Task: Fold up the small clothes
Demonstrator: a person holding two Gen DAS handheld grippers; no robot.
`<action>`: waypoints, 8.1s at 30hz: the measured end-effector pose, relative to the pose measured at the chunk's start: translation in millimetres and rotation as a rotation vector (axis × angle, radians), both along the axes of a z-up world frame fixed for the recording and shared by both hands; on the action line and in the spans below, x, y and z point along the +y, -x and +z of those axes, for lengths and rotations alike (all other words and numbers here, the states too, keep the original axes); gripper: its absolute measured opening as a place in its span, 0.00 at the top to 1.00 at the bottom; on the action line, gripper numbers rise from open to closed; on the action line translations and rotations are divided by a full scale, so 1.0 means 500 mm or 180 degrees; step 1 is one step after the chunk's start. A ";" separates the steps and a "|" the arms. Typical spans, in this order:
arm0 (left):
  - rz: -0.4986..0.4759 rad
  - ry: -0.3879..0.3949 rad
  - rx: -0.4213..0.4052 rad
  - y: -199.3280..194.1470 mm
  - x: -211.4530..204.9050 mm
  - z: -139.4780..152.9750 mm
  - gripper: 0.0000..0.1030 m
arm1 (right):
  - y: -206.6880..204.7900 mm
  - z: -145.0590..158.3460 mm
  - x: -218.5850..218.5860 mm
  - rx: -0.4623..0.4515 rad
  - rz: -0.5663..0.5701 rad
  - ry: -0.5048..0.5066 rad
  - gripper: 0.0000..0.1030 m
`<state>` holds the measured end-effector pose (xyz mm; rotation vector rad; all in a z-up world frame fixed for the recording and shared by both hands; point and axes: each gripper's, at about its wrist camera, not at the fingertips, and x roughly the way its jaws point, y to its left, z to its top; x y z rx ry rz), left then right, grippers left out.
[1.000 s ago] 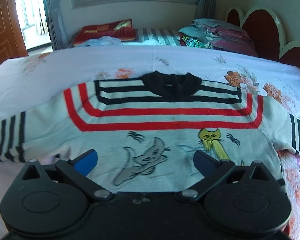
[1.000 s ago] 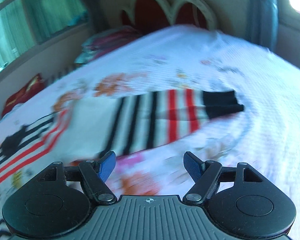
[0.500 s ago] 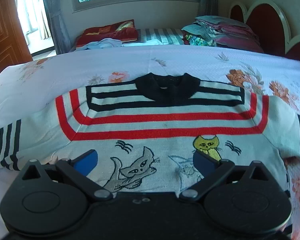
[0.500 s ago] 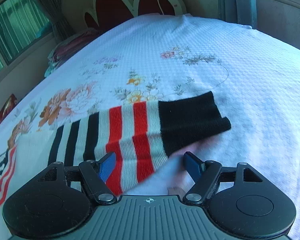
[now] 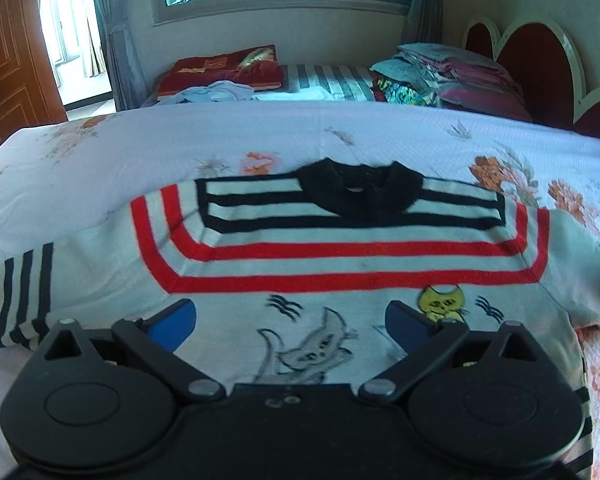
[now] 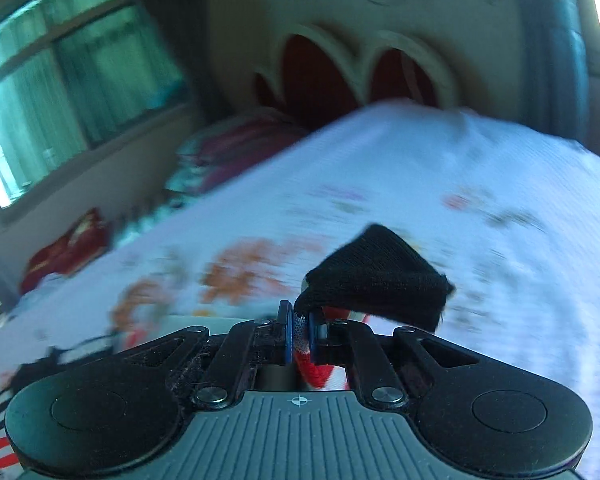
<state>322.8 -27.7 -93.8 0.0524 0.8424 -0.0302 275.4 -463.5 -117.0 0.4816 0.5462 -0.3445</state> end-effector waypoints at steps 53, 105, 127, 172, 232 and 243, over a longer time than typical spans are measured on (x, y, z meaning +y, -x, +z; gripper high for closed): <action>-0.0625 0.0148 0.0400 -0.117 -0.112 -0.130 0.54 | -0.023 -0.096 0.299 0.0793 0.0921 0.0393 0.41; -0.0444 0.1350 0.0016 -0.114 -0.001 -0.069 0.95 | 0.012 -0.118 0.277 0.0825 0.0901 0.0299 0.24; -0.0040 0.0524 0.0131 -0.154 0.105 -0.126 0.73 | -0.018 -0.116 0.302 0.0901 0.1133 0.0145 0.81; 0.0308 0.0448 0.0039 -0.096 0.145 -0.096 0.20 | -0.187 -0.067 0.462 0.0483 0.1736 0.0471 0.66; -0.1288 0.0663 0.0011 -0.093 -0.042 -0.122 0.68 | -0.095 -0.029 0.508 0.0474 0.1529 0.0076 0.65; -0.0762 0.0005 -0.0552 0.016 0.130 -0.047 0.21 | -0.095 0.007 0.598 0.0155 0.2091 0.0104 0.16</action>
